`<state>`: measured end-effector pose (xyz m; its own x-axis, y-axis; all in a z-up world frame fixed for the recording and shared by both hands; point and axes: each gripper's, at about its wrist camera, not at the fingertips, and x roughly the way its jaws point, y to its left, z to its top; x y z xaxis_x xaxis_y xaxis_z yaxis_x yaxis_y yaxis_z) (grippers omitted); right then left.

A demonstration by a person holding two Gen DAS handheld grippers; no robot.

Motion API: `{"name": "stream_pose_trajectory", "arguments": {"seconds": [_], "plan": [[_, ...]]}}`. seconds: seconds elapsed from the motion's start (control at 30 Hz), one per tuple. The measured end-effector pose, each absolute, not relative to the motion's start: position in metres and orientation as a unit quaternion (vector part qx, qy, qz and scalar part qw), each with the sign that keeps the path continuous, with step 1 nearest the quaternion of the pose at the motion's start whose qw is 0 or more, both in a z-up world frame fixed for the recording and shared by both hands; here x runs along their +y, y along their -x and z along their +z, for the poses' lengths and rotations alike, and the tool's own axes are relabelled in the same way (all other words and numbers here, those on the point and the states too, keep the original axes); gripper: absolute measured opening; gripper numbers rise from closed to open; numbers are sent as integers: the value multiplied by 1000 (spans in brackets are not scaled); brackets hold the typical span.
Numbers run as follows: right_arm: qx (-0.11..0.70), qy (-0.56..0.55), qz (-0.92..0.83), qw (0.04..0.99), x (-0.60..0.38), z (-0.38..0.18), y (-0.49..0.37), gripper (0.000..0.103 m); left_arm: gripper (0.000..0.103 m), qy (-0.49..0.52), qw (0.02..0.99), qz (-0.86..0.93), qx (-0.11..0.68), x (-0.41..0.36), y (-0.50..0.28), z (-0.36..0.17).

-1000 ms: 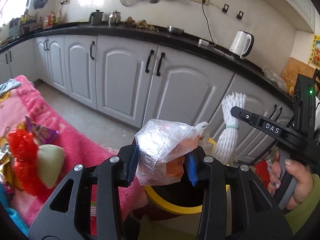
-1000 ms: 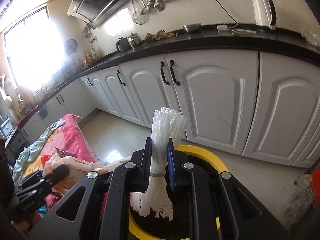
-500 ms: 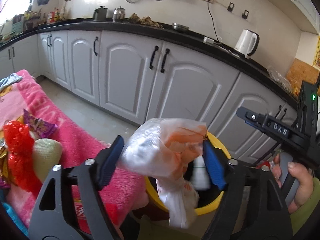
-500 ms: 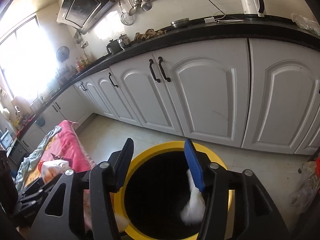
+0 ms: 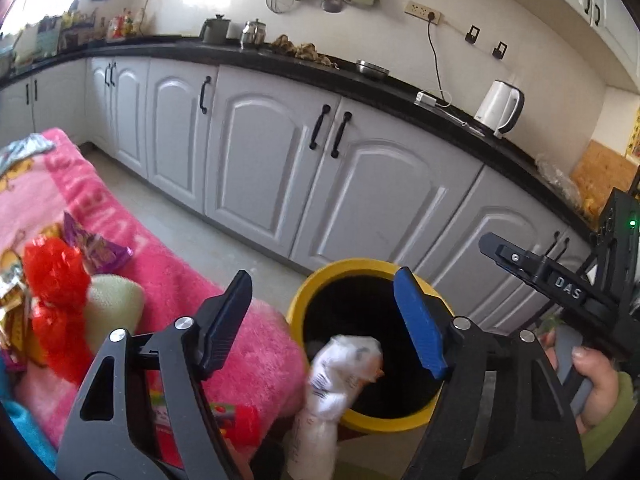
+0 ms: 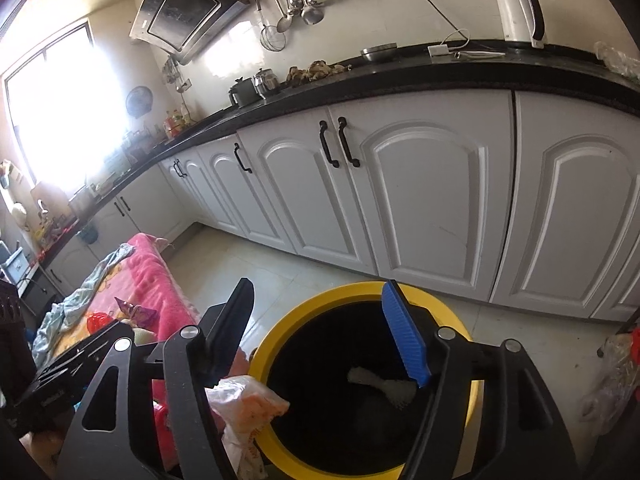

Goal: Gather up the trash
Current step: 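Carry both items over the yellow bin and open both tools to drop them, then move both tools back over the table toward the red candy wrappers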

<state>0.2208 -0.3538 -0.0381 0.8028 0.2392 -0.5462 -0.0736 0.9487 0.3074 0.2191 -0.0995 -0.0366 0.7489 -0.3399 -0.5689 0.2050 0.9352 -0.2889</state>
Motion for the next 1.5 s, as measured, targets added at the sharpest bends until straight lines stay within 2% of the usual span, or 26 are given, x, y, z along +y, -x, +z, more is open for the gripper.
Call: {"name": "stream_pose_trajectory", "arguments": {"seconds": [0.37,0.5,1.07,1.5], "plan": [[302,-136,87,940,-352,-34,-212,67,65,95,931,-156,317,-95,-203,-35],[298,-128,101,941,-341,-29,-207,70,71,99,933,-153,309,-85,-191,-29],[301,-74,216,926,-252,-9,-183,73,81,116,957,-61,257,25,-137,15],[328,-12,322,888,-171,-25,-161,74,84,133,949,0,287,92,-123,-6]]}}
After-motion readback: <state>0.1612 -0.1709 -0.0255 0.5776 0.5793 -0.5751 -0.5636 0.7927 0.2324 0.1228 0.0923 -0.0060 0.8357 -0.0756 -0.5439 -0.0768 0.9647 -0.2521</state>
